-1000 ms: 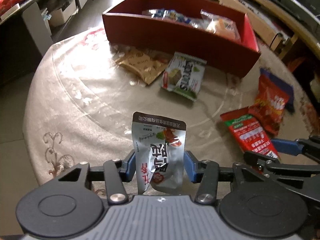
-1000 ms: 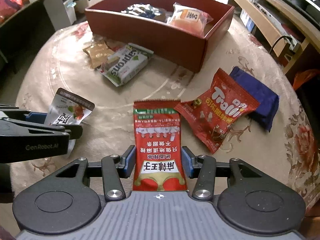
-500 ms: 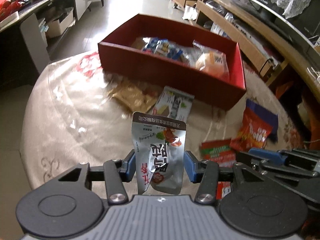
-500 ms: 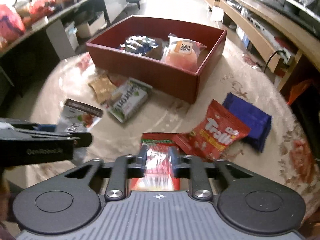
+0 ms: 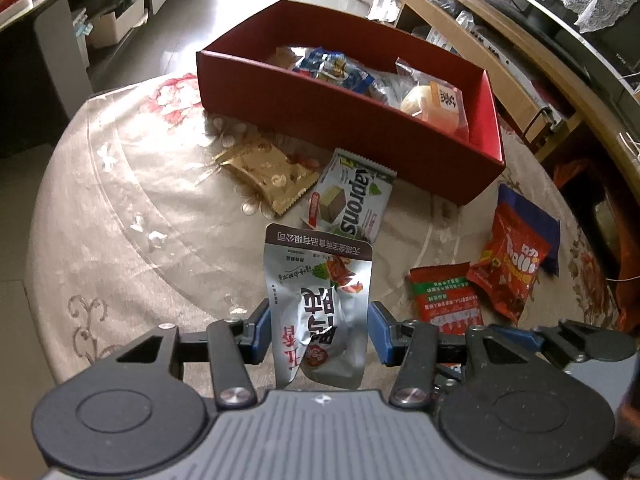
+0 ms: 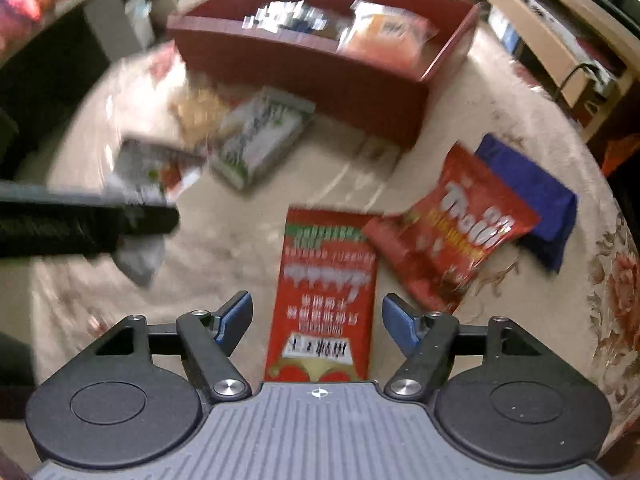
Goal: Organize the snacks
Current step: 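Hold the jerky pouch in left tool while right tool holds the red wafer pack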
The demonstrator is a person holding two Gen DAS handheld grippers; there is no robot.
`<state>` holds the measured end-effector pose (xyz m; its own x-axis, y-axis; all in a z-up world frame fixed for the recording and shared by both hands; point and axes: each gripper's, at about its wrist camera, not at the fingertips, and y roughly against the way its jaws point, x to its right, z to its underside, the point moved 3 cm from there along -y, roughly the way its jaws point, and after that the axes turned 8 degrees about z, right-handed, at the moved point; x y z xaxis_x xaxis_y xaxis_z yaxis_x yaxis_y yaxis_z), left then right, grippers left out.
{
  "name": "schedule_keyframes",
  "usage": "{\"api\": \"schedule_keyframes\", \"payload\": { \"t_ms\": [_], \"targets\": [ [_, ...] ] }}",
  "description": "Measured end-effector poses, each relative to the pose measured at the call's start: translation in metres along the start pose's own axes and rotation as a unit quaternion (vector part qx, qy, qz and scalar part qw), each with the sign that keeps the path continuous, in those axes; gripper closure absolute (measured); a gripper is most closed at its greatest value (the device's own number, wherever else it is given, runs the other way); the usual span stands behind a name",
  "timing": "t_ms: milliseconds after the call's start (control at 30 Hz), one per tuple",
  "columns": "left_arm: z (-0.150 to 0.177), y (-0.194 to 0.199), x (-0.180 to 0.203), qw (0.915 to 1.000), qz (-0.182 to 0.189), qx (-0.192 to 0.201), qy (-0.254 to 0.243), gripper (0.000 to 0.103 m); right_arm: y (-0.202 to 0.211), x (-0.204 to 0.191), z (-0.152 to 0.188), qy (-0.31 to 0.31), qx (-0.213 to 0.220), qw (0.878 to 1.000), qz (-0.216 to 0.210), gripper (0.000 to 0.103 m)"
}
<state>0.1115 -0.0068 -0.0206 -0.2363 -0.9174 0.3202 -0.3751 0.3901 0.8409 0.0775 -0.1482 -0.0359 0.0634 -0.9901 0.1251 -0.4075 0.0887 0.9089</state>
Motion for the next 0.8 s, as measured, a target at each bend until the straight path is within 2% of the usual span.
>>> {"api": "schedule_keyframes", "payload": {
  "t_ms": [67,100,133,233,333,567,667,800],
  "targets": [
    [0.000,-0.002,-0.001,1.0000,0.003,-0.004,0.003,0.053,-0.007,-0.006,0.004,0.015,0.004,1.000,0.019,0.027],
    [0.000,-0.002,0.000,1.0000,0.006,-0.005,0.005,0.053,-0.007,-0.007,0.004,0.016,0.009,1.000,0.019,0.033],
    [0.000,-0.001,0.000,0.9999,0.008,-0.004,0.005,0.053,-0.005,-0.005,0.003,0.007,0.010,1.000,0.016,0.043],
    [-0.002,0.004,0.001,0.9999,0.013,0.003,0.002,0.053,0.000,-0.001,0.003,0.000,0.014,1.000,0.015,0.048],
    [-0.003,0.009,0.000,0.9998,0.019,0.010,0.006,0.053,0.008,0.001,0.008,-0.001,0.020,1.000,0.008,0.048],
    [-0.007,0.017,0.001,0.9994,0.024,0.022,0.007,0.053,0.038,0.019,0.002,-0.040,0.067,0.997,-0.010,0.050],
    [-0.006,0.012,0.000,0.9996,0.021,0.016,0.008,0.053,0.032,0.021,0.002,-0.042,0.057,0.997,-0.008,0.051],
    [-0.002,0.009,0.002,0.9998,0.019,0.009,0.002,0.053,0.012,0.013,0.007,-0.018,0.021,1.000,0.001,0.050]
  ]
}}
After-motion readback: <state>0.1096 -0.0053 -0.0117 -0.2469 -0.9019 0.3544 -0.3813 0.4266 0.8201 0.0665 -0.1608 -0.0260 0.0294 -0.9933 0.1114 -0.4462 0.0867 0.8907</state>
